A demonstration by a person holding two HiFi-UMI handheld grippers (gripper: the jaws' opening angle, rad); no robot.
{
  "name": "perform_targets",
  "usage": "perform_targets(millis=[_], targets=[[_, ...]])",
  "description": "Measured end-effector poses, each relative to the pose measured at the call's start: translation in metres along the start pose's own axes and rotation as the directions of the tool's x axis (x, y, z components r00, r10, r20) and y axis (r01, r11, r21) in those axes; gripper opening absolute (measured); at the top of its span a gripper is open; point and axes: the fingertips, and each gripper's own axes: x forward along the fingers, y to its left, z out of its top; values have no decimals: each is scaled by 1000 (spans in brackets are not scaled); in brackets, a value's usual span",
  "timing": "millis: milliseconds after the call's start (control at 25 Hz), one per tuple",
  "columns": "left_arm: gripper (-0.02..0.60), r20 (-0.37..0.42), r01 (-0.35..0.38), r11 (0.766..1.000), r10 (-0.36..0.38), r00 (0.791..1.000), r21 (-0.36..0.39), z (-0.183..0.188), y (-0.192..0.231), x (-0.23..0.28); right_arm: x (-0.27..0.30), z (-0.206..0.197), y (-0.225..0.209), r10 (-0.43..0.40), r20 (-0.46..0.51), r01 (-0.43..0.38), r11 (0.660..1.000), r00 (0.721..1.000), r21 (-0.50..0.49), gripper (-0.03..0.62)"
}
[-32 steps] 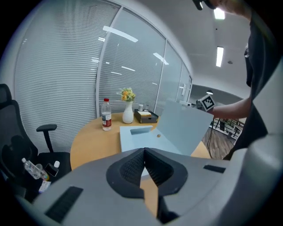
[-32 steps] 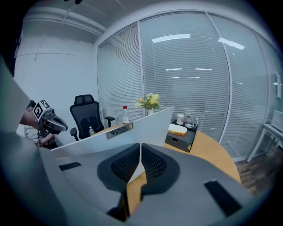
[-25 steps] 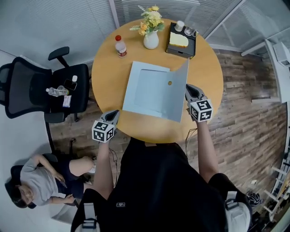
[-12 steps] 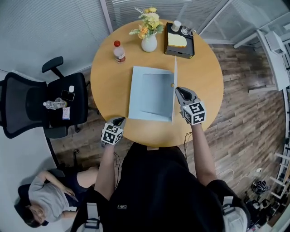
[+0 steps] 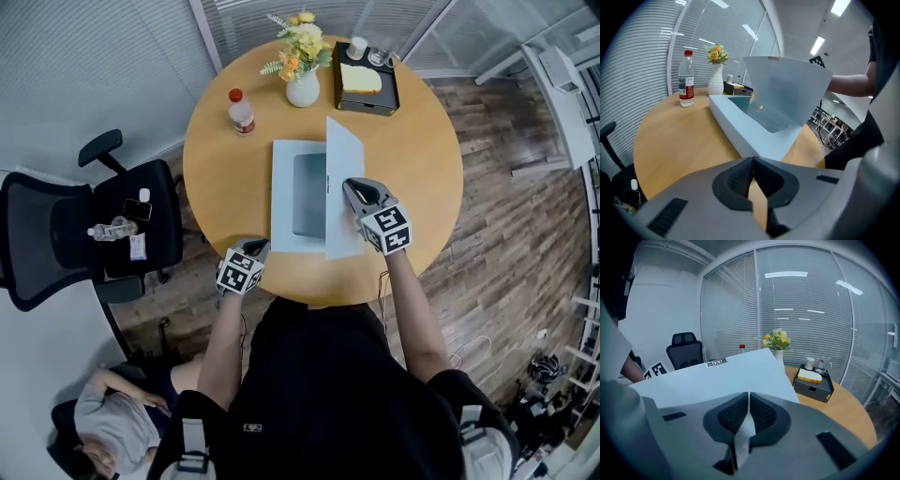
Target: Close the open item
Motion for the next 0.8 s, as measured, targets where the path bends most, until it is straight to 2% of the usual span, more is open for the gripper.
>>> perform_targets(millis=[360,640,800], targets=[[6,15,22,1000,-22,1000,-19,10,7,5,35,-22,23,59,-53,-57,998,997,41,9],[6,37,12,997,-9,999,-82,10,5,5,60,-37,42,101,-110,-101,995,989,5,9],[6,34,-12,997,15,999,-78,10,4,6,71,-46,47,108,-136,-110,994,985,-4,9]])
